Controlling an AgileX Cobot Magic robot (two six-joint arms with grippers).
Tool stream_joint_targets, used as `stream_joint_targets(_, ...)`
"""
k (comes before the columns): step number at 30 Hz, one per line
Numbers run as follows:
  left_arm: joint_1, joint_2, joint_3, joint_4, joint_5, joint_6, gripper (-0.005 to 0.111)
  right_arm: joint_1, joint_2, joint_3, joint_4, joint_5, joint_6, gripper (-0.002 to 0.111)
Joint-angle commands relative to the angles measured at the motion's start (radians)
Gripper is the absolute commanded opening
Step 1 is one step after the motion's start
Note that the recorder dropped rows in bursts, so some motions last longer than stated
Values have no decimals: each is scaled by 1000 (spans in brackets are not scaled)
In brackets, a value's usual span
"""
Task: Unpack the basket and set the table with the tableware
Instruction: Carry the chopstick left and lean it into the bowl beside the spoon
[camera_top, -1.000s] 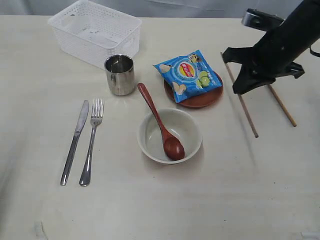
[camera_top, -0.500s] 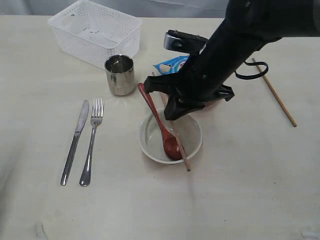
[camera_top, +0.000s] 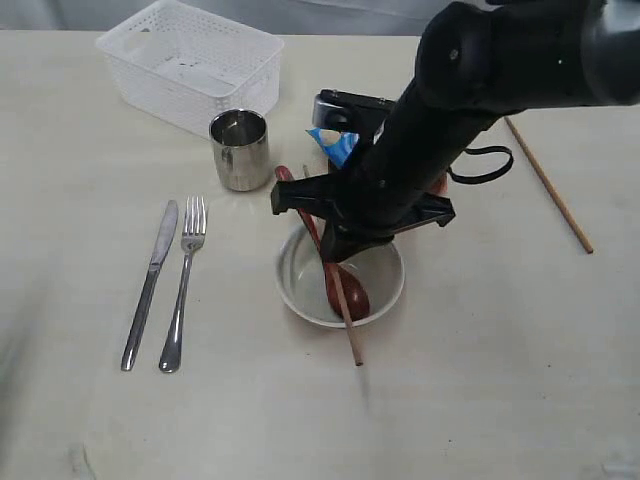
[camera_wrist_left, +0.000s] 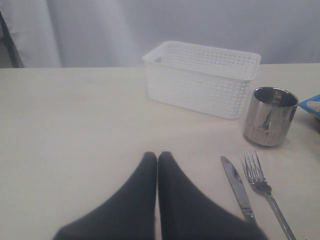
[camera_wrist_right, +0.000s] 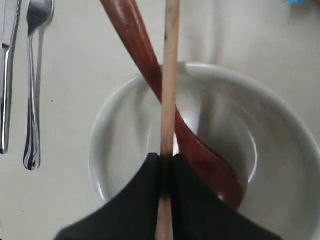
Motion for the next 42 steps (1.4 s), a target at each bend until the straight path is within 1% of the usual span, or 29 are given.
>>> stream_joint_targets(1,2,-3,2,0,-3,0,0,13,24,4,3,-43,34,0)
stream_joint_targets(7,2,-3,2,0,-3,0,0,13,31,4,-14,-59,64,0)
stream_joint_targets(13,2,-3,2,0,-3,0,0,13,31,4,-14,-5,39,0)
stream_joint_targets(22,2,-3,2,0,-3,0,0,13,31,0,-46,4,39,0)
stream_joint_targets(24,2,-3,2,0,-3,0,0,13,31,0,-62,8,39,6)
stream_joint_targets(29,2,-3,2,0,-3,0,0,13,31,0,-69,8,39,39)
stream_joint_targets(31,2,-3,2,0,-3,0,0,13,31,0,-69,15,39,41)
stream_joint_targets(36,2,-3,2,0,-3,0,0,13,27,-26,-127,65,39,41)
stream_joint_targets(42,2,-3,2,0,-3,0,0,13,27,-167,-192,174,23,41)
